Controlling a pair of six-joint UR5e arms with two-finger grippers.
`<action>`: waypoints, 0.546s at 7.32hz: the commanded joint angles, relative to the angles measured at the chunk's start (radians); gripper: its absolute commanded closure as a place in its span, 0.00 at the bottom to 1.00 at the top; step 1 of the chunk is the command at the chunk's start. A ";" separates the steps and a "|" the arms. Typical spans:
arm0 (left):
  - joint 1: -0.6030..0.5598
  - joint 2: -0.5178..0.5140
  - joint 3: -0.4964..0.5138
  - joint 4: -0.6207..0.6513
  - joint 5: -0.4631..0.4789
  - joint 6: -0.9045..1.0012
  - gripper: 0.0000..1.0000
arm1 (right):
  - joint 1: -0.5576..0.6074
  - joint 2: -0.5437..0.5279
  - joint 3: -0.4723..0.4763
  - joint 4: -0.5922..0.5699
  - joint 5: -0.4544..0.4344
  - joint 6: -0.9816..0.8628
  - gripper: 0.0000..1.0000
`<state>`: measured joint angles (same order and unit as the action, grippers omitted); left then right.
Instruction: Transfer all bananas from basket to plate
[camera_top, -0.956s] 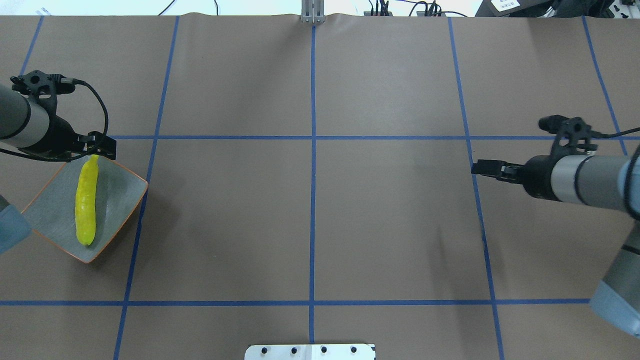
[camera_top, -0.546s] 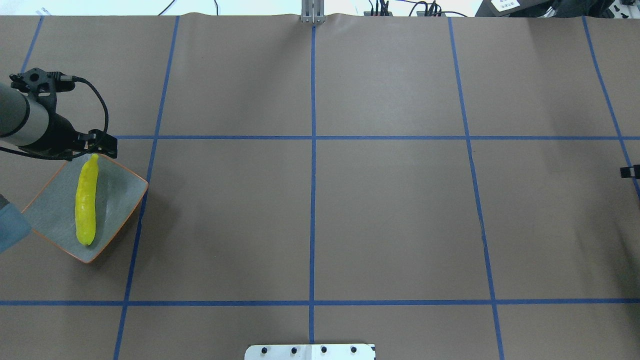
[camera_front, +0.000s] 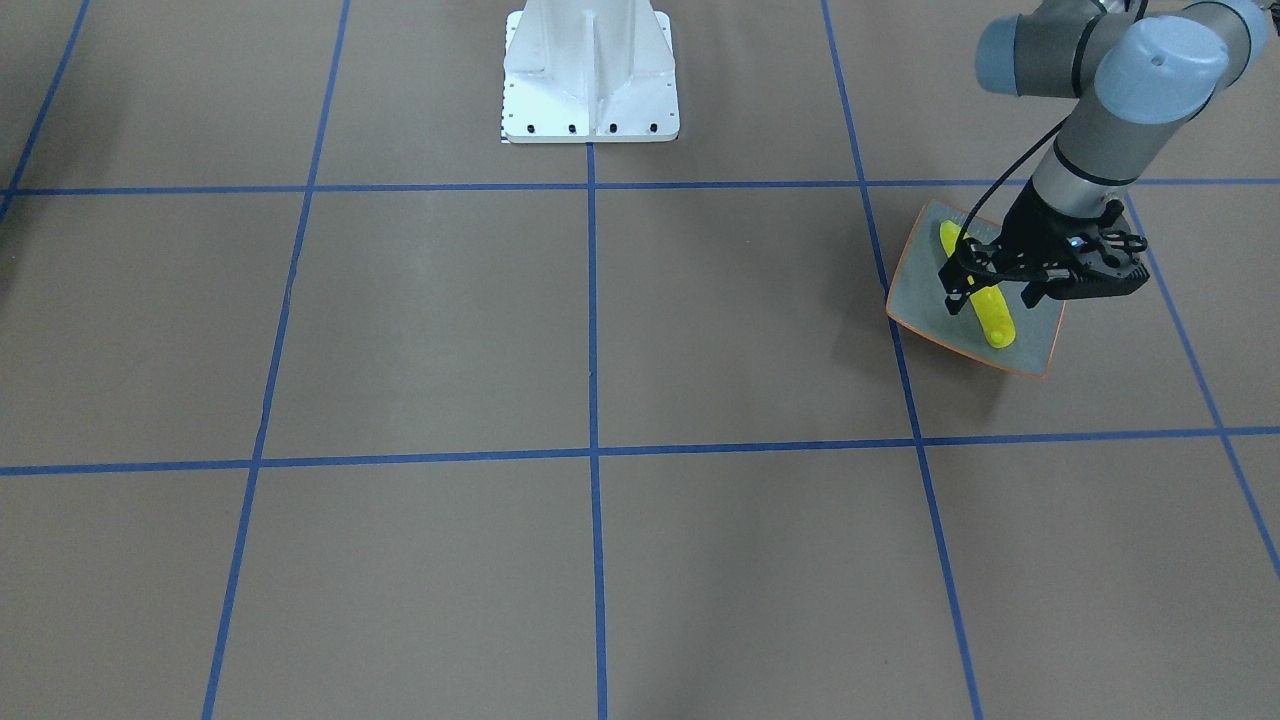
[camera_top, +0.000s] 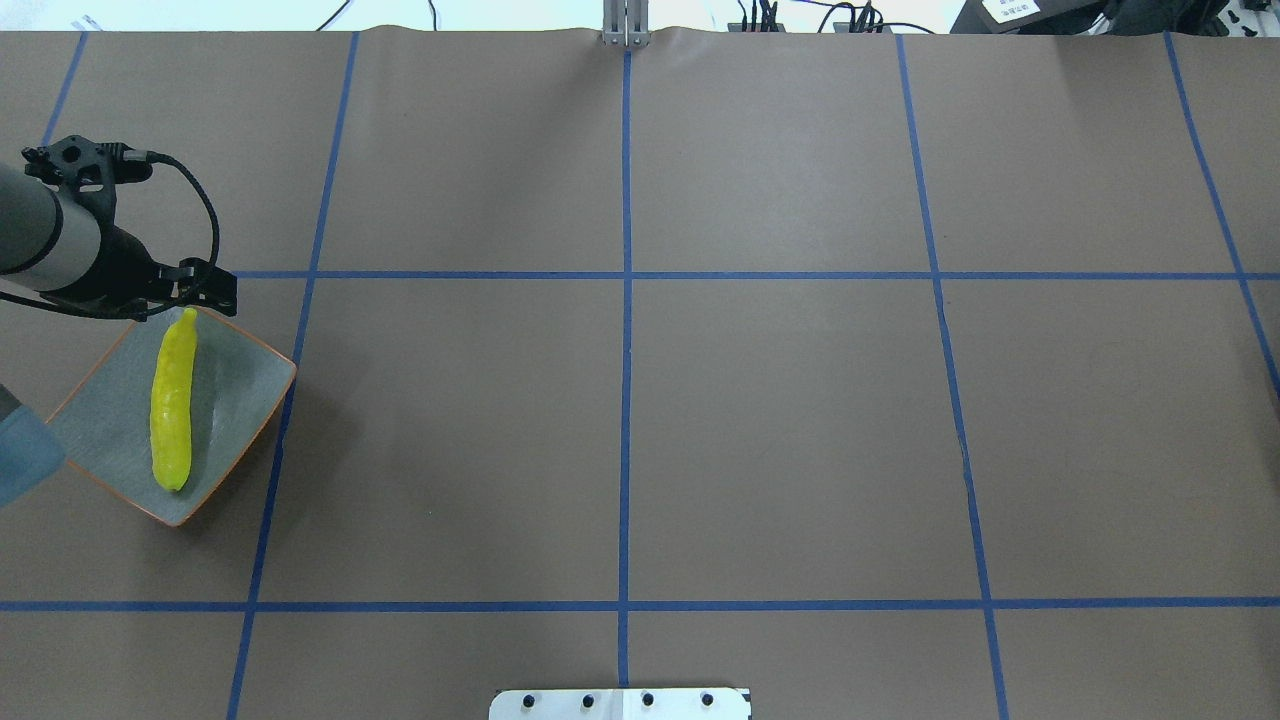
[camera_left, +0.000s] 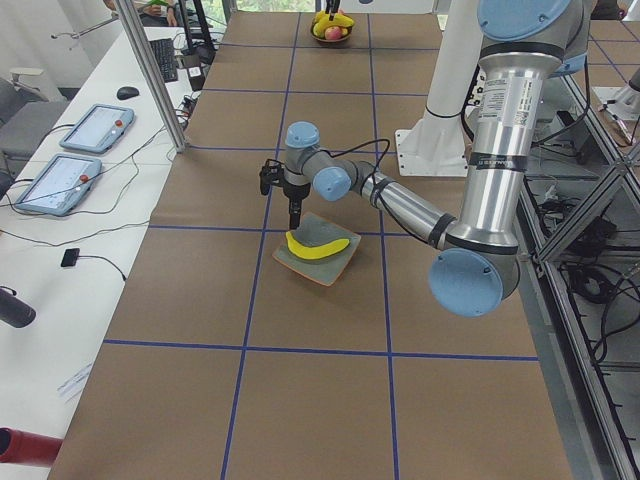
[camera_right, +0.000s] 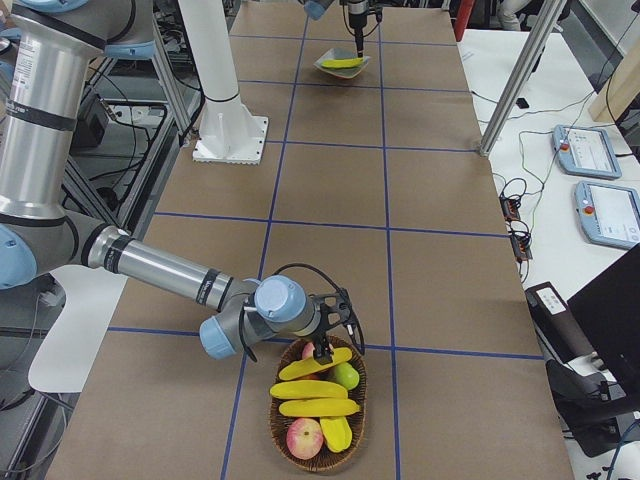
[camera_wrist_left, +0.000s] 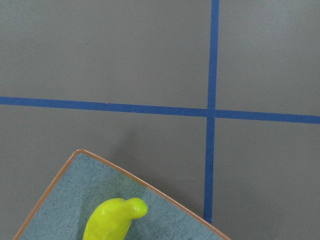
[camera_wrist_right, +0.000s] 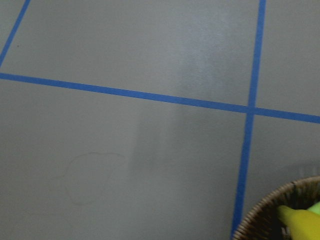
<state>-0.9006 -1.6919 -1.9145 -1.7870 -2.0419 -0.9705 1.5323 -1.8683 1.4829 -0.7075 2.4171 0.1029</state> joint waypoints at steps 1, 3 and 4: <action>-0.001 0.000 -0.001 0.000 0.000 -0.001 0.00 | 0.017 0.006 -0.067 0.000 -0.001 -0.098 0.03; -0.001 0.001 -0.001 0.000 0.000 -0.002 0.00 | 0.017 0.009 -0.076 -0.001 -0.003 -0.117 0.28; -0.001 0.001 -0.003 0.000 0.000 -0.002 0.00 | 0.017 0.023 -0.098 -0.001 -0.003 -0.118 0.37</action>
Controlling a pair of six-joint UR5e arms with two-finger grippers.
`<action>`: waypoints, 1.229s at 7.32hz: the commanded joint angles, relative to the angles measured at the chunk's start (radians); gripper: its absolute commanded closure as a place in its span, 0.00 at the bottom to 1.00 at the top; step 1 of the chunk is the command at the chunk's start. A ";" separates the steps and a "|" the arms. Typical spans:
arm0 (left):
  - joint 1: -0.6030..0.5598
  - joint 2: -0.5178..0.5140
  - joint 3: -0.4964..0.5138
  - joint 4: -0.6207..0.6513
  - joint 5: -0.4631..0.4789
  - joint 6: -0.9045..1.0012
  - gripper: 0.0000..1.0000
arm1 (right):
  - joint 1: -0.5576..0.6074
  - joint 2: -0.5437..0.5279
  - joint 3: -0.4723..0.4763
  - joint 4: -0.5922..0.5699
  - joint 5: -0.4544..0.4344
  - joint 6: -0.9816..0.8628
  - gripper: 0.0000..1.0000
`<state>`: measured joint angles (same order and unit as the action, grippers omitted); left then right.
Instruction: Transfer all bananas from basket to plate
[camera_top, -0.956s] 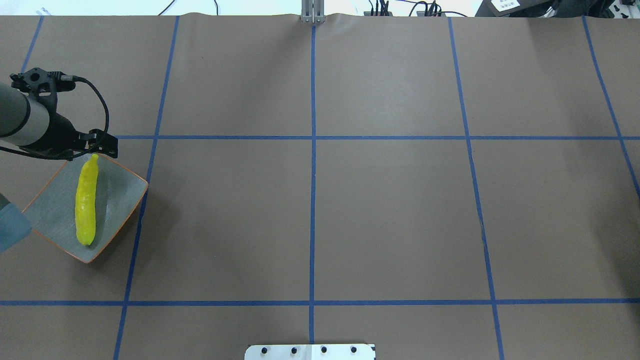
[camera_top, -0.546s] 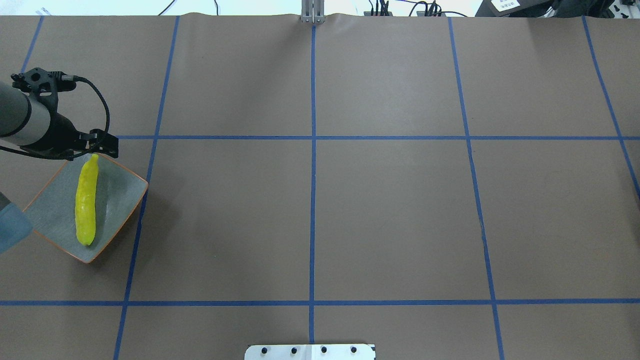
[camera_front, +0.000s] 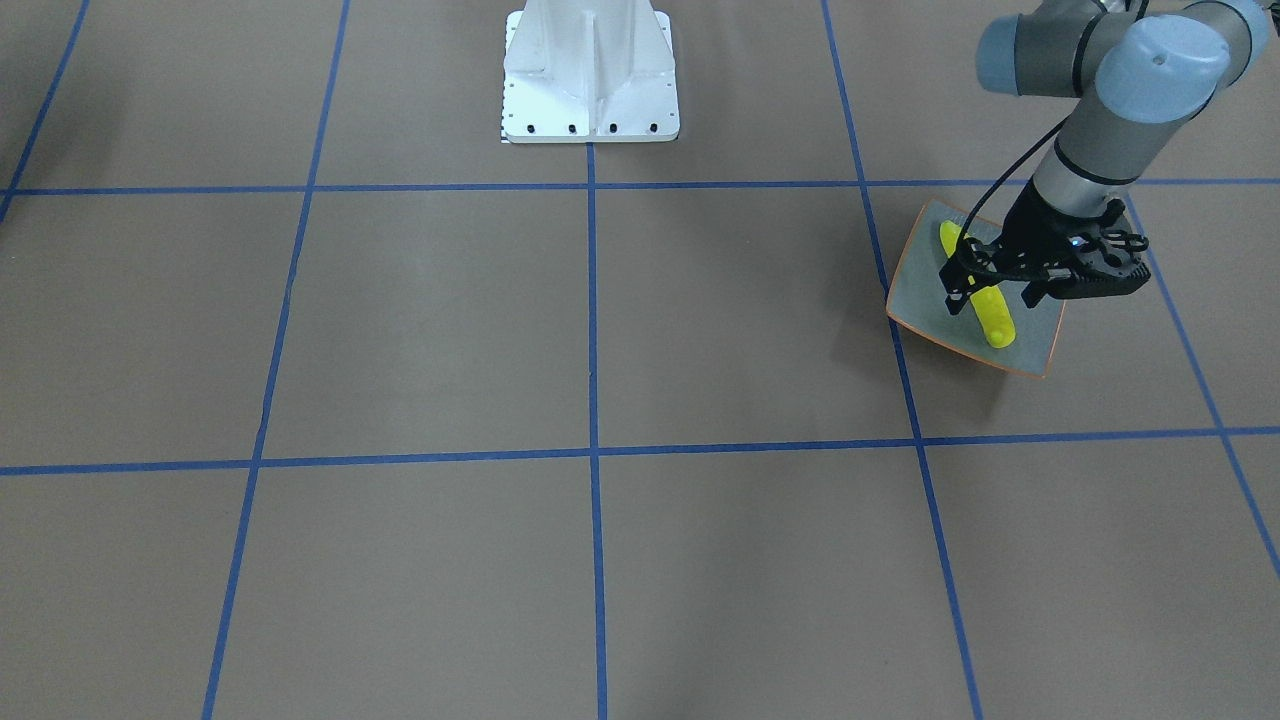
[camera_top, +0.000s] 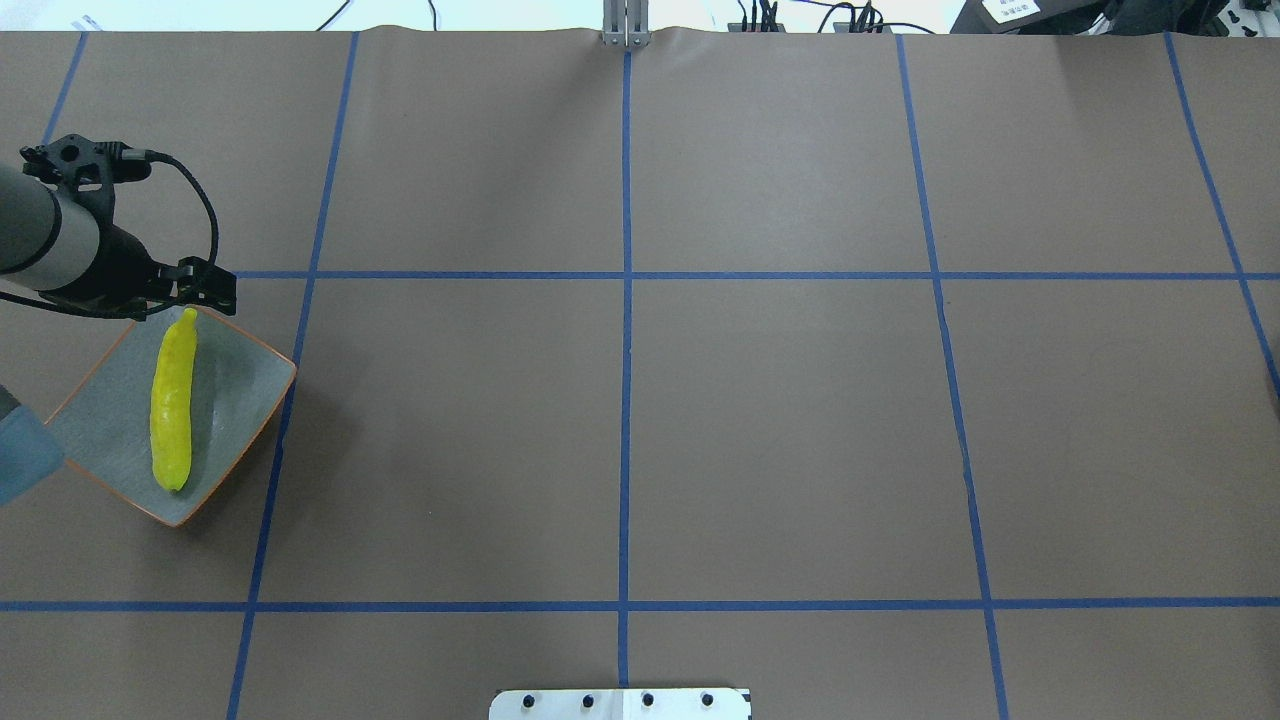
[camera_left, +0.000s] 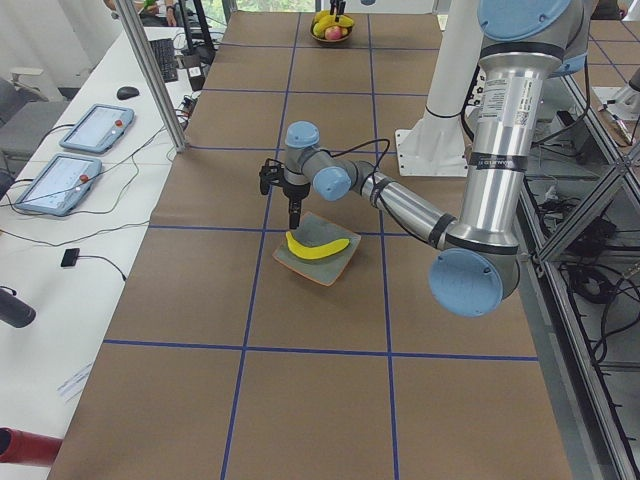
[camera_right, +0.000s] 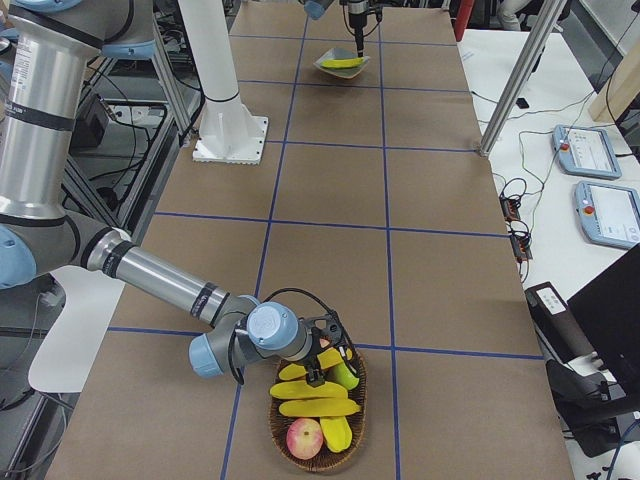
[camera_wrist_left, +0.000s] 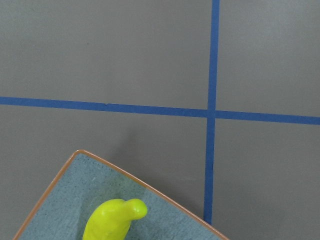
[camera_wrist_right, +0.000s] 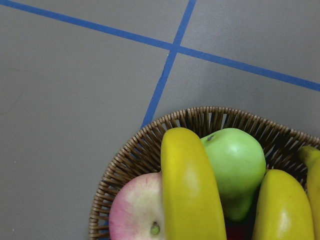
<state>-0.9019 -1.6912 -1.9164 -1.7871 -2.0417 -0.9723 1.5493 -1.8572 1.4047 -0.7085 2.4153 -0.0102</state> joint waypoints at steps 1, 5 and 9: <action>-0.002 0.002 -0.001 -0.002 0.000 0.000 0.00 | 0.000 0.021 -0.035 0.001 -0.002 -0.005 0.42; -0.002 0.001 -0.003 0.000 0.000 0.000 0.00 | 0.015 0.033 -0.021 -0.002 0.042 -0.002 1.00; 0.003 -0.002 -0.007 -0.002 -0.002 -0.022 0.00 | 0.058 0.033 -0.003 -0.003 0.148 -0.001 1.00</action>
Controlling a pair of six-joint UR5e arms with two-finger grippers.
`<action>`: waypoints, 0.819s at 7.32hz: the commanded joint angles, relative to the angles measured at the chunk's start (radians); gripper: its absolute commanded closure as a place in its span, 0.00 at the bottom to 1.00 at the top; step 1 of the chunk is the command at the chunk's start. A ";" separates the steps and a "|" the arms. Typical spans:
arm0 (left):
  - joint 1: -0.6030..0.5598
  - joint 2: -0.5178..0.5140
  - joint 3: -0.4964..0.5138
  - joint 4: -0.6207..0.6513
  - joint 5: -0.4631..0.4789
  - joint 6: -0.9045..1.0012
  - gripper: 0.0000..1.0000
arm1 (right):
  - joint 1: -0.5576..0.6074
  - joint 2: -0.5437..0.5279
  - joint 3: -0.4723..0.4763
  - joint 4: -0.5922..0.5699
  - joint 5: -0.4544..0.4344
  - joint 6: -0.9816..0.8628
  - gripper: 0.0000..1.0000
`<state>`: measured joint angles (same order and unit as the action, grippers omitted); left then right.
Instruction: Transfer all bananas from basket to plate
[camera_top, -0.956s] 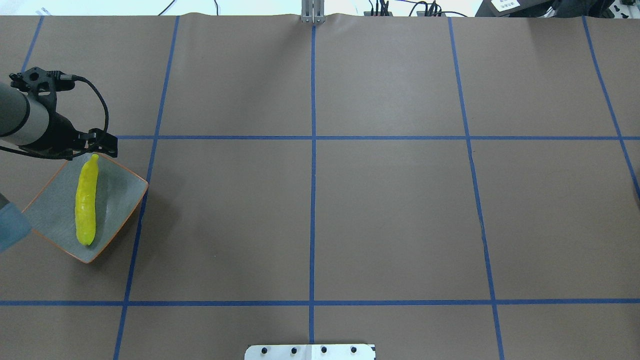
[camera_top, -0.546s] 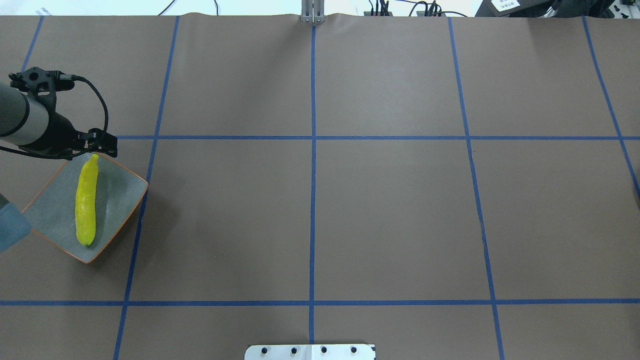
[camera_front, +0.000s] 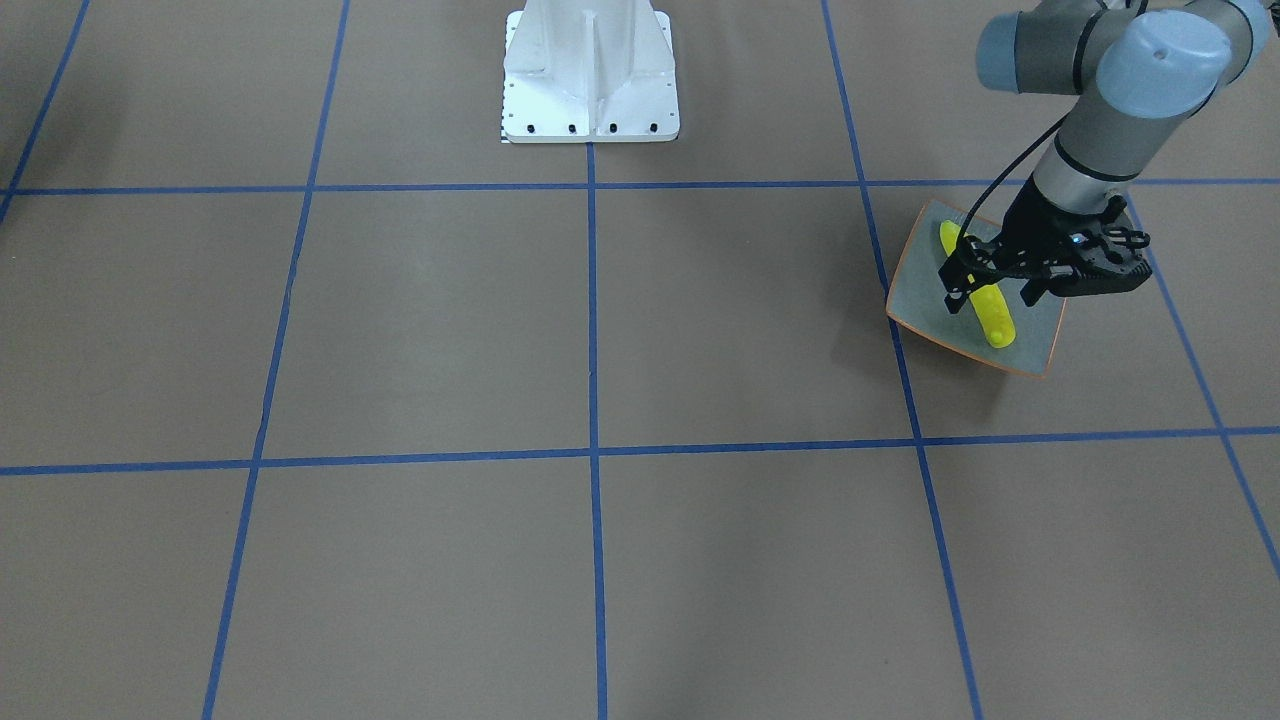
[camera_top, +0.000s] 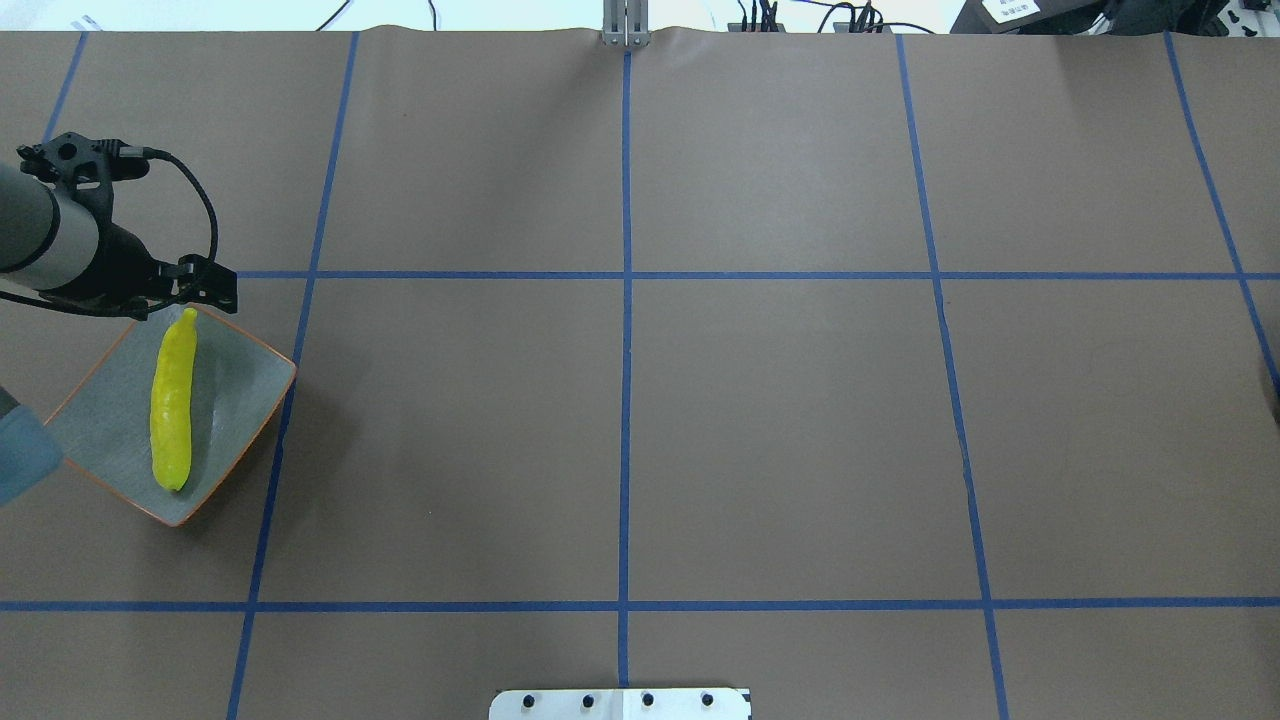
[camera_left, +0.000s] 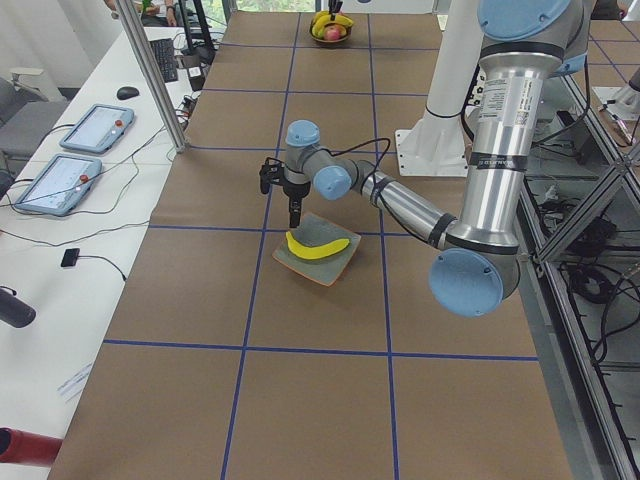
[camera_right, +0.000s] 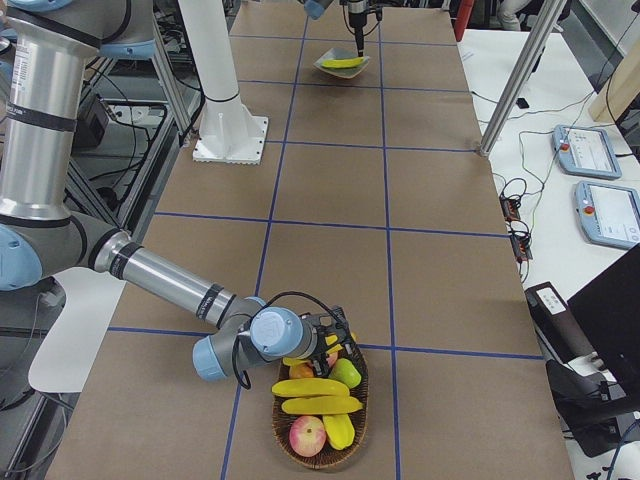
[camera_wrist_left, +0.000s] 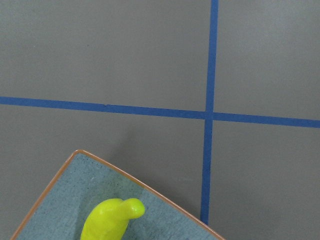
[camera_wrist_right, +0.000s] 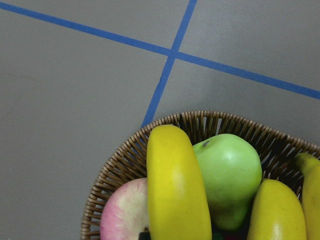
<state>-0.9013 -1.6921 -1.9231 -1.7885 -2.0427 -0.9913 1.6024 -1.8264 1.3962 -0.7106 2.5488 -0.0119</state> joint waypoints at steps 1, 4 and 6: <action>0.004 -0.017 0.001 0.000 -0.002 -0.003 0.00 | -0.004 0.022 0.056 -0.076 0.030 0.019 1.00; 0.007 -0.189 0.039 -0.009 -0.034 -0.137 0.00 | -0.050 0.122 0.248 -0.323 0.057 0.244 1.00; 0.048 -0.338 0.079 -0.031 -0.056 -0.287 0.00 | -0.163 0.173 0.321 -0.319 0.093 0.483 1.00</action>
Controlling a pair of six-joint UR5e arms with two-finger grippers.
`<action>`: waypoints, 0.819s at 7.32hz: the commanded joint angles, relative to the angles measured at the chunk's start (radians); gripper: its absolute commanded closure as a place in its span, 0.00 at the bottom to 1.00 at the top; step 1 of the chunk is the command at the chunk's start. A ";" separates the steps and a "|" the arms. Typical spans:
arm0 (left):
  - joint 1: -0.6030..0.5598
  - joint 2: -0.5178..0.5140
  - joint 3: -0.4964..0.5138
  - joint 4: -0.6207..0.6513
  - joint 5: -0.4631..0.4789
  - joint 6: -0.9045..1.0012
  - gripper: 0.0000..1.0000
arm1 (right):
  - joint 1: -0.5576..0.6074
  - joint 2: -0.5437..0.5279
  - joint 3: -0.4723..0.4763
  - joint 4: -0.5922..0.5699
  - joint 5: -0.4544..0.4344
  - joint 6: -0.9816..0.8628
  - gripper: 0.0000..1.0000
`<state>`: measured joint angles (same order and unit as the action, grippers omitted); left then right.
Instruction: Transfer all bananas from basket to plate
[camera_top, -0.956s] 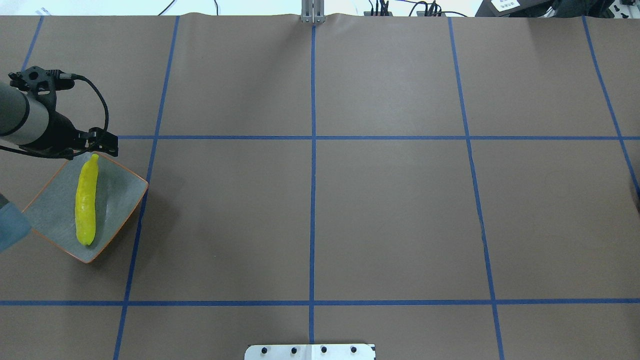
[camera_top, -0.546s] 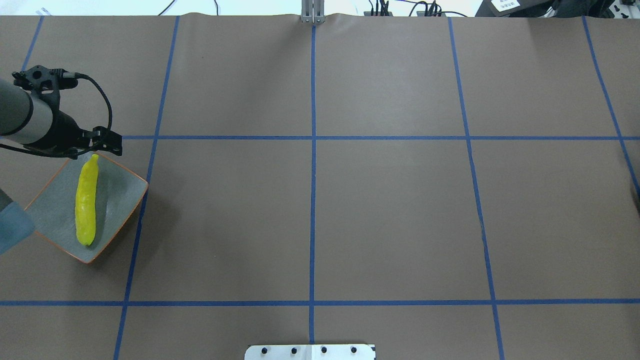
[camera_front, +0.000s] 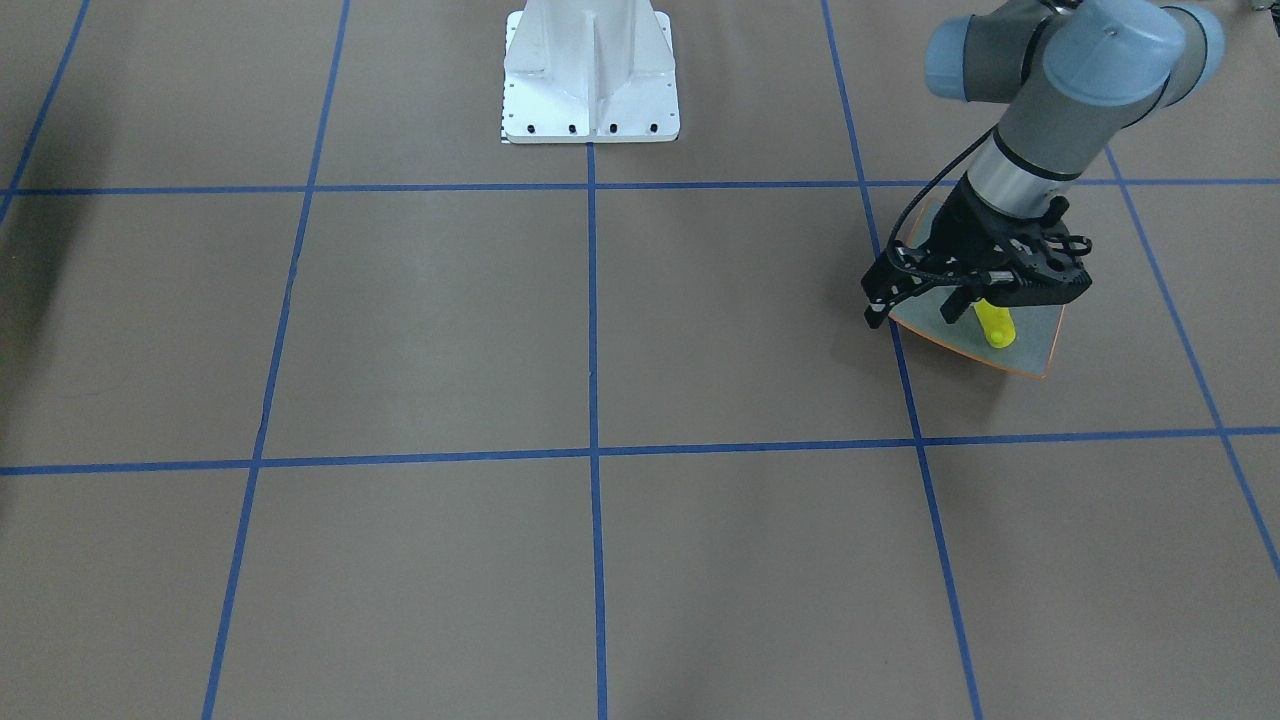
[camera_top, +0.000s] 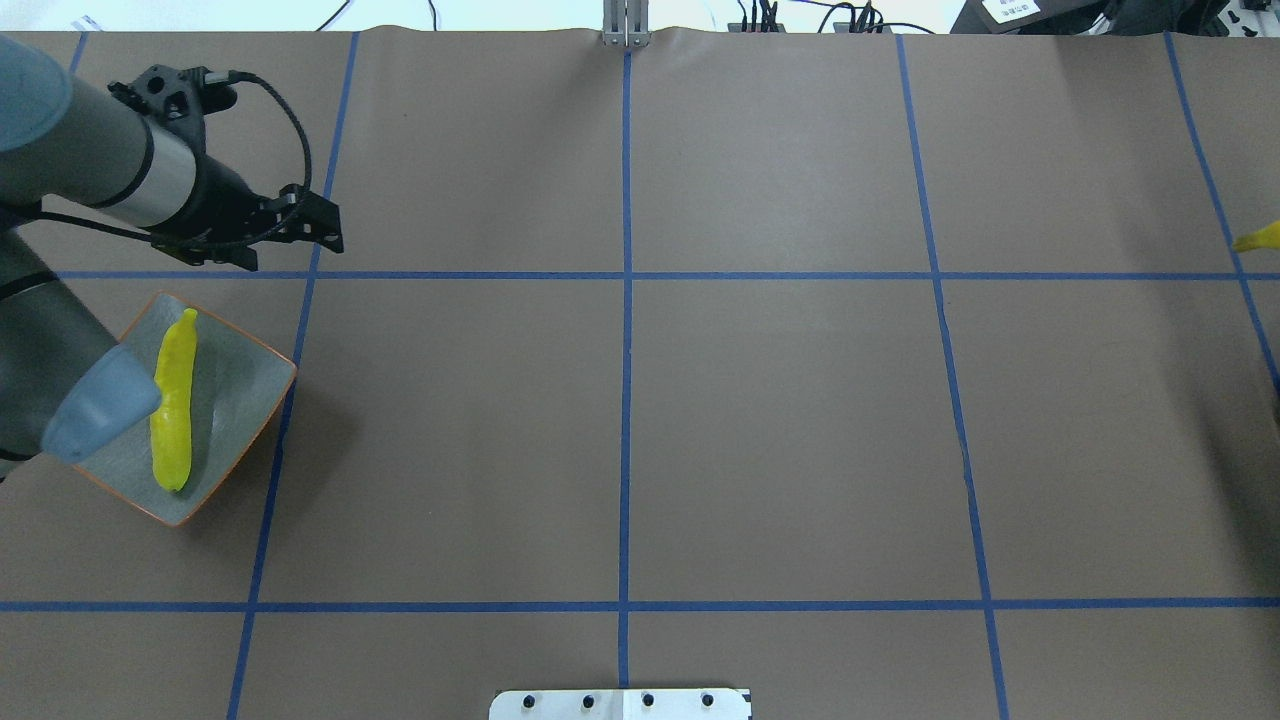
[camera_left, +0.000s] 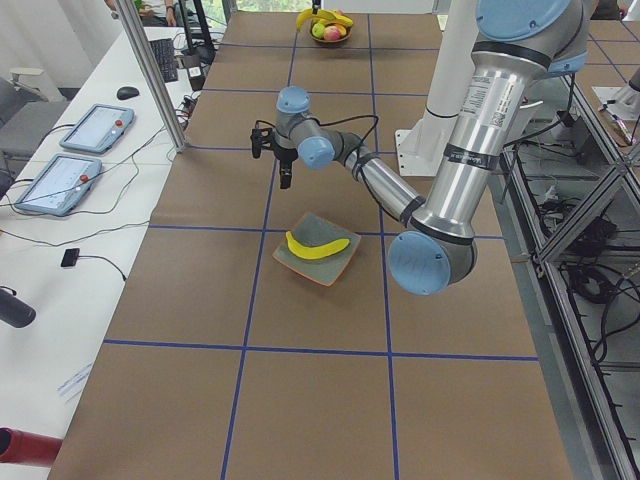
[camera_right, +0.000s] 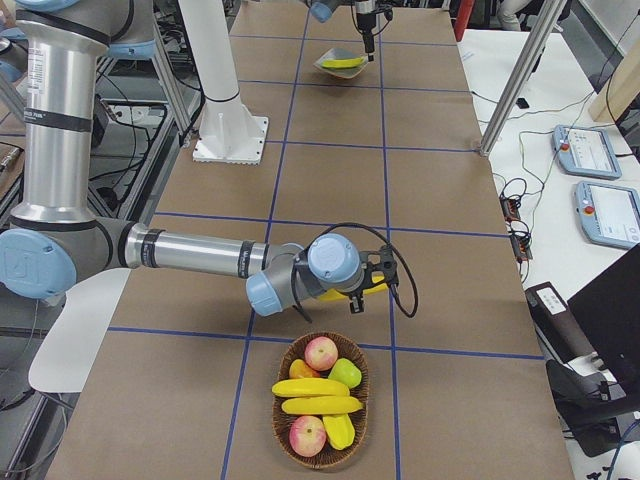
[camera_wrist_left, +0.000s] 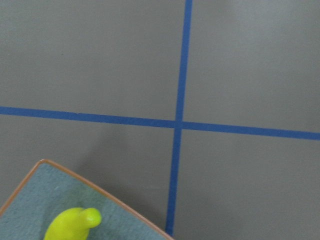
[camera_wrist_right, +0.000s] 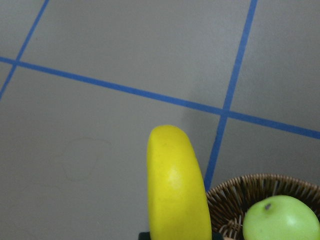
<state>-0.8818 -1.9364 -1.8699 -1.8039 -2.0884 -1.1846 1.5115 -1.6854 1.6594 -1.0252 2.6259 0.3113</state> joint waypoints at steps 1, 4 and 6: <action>0.050 -0.139 0.059 -0.069 -0.010 -0.137 0.00 | -0.124 0.082 0.101 0.006 0.010 0.305 1.00; 0.111 -0.217 0.155 -0.267 -0.010 -0.185 0.00 | -0.371 0.277 0.105 0.126 -0.073 0.718 1.00; 0.158 -0.318 0.202 -0.270 -0.009 -0.181 0.00 | -0.579 0.410 0.111 0.178 -0.260 0.970 1.00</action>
<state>-0.7498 -2.2048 -1.6912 -2.0652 -2.0980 -1.3675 1.0519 -1.3548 1.7654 -0.8746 2.4712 1.1302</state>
